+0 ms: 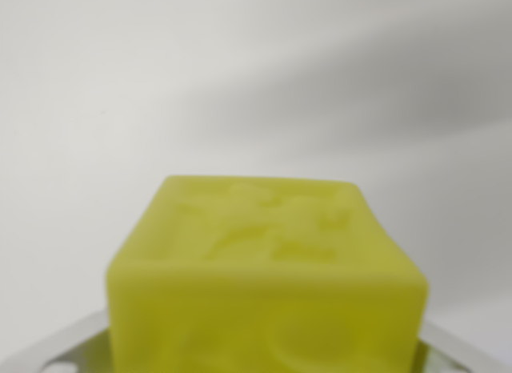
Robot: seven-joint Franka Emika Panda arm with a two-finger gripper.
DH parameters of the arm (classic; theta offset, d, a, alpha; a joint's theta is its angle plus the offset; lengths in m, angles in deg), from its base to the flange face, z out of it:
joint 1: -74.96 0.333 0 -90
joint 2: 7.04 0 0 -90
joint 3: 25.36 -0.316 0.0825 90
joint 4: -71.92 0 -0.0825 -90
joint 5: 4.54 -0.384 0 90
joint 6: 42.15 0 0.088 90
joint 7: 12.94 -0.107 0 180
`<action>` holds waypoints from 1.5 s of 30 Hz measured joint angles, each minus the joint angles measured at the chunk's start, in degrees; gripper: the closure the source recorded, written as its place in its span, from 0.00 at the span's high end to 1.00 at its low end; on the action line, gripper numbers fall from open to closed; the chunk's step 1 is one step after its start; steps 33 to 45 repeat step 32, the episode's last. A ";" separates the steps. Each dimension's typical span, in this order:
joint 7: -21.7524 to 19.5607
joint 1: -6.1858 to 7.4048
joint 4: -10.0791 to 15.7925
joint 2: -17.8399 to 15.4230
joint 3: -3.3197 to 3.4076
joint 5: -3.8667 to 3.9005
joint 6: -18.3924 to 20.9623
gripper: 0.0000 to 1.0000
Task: Pick yellow cube
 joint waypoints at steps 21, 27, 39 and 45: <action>-0.04 0.00 -3.20 -6.38 0.00 0.04 9.59 0.00; -0.05 0.00 -3.55 -6.85 0.00 0.05 10.39 0.00; -0.05 0.00 -3.55 -6.85 0.00 0.05 10.39 0.00; -0.05 0.00 -3.55 -6.85 0.00 0.05 10.39 0.00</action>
